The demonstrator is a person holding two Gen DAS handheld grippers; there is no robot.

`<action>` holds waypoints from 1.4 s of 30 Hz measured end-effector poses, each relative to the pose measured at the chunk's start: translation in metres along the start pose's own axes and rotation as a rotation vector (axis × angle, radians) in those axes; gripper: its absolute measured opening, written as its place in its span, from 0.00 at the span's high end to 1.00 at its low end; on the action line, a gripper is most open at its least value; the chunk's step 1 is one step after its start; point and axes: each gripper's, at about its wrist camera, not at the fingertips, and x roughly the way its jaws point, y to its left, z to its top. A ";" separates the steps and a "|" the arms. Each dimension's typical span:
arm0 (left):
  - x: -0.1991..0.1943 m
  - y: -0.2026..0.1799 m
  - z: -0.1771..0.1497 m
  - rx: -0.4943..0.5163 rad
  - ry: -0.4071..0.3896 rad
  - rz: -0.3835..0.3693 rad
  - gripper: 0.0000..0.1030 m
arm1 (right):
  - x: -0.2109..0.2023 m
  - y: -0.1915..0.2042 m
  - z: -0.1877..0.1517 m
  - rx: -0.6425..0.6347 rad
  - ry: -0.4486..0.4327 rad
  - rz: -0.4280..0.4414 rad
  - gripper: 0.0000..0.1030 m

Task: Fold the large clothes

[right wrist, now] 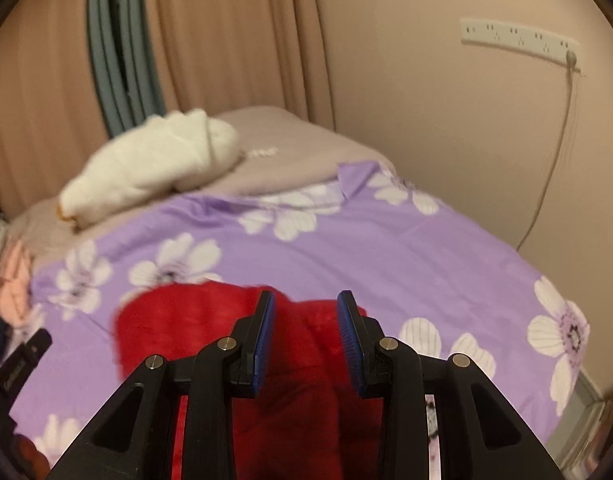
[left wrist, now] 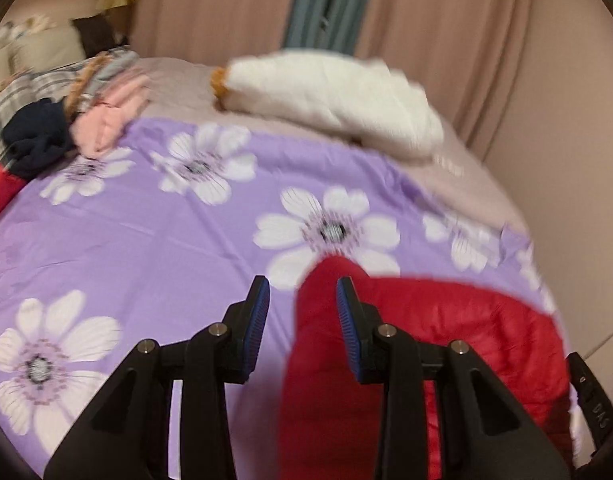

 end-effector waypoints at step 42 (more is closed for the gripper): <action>0.004 0.011 -0.123 -0.039 0.088 0.055 0.40 | 0.033 -0.027 -0.077 0.129 0.023 -0.133 0.66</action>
